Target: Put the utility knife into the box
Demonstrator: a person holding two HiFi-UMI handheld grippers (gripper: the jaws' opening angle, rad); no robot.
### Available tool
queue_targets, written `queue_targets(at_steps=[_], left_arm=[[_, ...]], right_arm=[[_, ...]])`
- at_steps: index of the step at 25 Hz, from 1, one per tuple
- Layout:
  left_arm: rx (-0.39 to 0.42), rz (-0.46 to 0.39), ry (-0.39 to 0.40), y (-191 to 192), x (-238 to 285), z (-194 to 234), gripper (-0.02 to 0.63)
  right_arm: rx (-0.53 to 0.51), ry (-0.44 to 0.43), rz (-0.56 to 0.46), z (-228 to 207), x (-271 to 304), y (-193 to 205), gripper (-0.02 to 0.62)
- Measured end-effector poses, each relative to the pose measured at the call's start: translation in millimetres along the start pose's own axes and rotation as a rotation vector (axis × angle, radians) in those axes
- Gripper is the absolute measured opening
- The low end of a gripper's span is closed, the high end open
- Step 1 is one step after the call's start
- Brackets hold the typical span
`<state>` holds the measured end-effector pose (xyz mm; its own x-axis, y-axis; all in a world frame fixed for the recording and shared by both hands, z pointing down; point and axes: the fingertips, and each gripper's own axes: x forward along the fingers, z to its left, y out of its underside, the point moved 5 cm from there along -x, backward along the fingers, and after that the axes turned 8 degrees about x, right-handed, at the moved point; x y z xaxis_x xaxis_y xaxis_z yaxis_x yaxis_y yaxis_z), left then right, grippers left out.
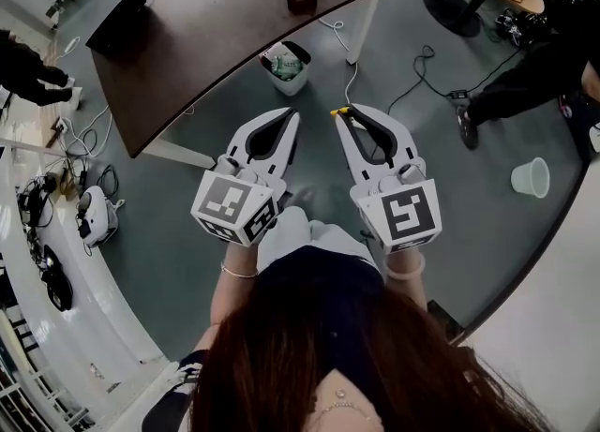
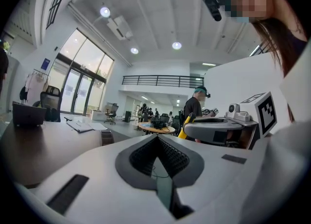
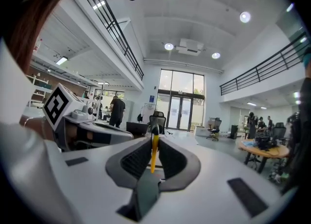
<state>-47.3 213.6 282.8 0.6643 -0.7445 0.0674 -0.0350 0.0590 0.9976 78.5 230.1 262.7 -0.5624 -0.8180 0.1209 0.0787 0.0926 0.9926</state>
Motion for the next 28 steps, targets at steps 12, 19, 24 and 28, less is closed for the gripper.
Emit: queue_targets(at_steps=[12, 19, 24, 28], left_arm=[[-0.015, -0.007, 0.022, 6, 68, 68, 0.0], [-0.012, -0.026, 0.06, -10, 128, 135, 0.0], [-0.006, -0.021, 0.095, -15, 165, 163, 0.0], [-0.018, -0.005, 0.095, -12, 186, 180, 0.0]], right_arm=[[0.018, 0.006, 0.014, -44, 80, 2, 0.055], [0.011, 0.025, 0.001, -79, 156, -21, 0.055], [0.017, 0.027, -0.016, -102, 195, -30, 0.055], [0.03, 0.019, -0.007, -115, 218, -28, 0.055]])
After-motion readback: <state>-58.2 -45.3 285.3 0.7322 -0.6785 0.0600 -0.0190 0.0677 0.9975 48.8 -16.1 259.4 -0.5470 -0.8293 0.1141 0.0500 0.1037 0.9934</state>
